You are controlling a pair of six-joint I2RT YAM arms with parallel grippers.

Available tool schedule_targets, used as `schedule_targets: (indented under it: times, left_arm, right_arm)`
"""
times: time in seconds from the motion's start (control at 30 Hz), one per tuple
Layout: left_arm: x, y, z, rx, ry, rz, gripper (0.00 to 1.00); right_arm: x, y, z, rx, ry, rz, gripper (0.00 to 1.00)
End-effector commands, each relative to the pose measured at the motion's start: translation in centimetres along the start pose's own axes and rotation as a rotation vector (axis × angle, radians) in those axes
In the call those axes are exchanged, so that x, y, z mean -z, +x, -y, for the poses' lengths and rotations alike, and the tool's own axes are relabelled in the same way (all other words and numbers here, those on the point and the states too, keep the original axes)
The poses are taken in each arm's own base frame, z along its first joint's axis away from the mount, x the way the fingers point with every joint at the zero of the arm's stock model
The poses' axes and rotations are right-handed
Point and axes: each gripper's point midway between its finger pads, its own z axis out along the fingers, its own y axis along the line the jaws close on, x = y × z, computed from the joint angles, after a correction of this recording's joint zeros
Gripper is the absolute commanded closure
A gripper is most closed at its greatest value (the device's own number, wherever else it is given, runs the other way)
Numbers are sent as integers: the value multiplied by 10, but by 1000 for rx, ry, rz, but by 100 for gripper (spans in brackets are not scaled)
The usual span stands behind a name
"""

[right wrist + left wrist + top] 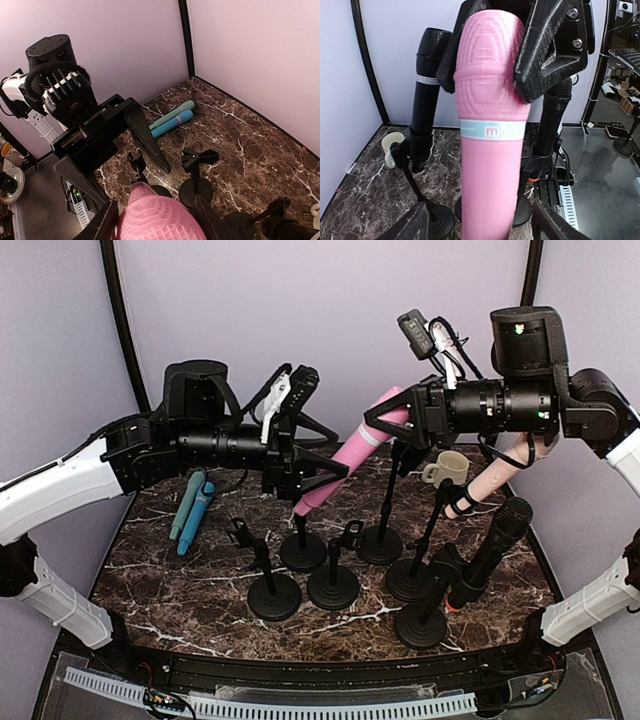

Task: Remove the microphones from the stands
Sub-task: Pass from the right arm to the left

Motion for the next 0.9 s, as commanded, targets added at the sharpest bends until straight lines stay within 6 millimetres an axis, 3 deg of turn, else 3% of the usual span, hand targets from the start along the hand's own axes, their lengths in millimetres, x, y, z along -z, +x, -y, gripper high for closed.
schedule_targets:
  times: [0.0,0.23,0.63,0.77,0.87]
  left_arm:
    - [-6,3,22,37,146,-38,29]
    - [-15,9,22,30,153,-54,48]
    - [-16,13,19,46,128,-32,53]
    - [-16,12,18,48,123,-29,63]
    - [-16,12,18,54,120,-32,78]
  right_arm:
    - [-1,-16,-12,-3,-74,68,100]
    - [-11,-11,-10,4,-59,43,100]
    - [-20,-4,-7,19,-45,6,100]
    - [-22,0,-5,22,-37,-6,100]
    - [-24,2,-2,17,-24,-10,100]
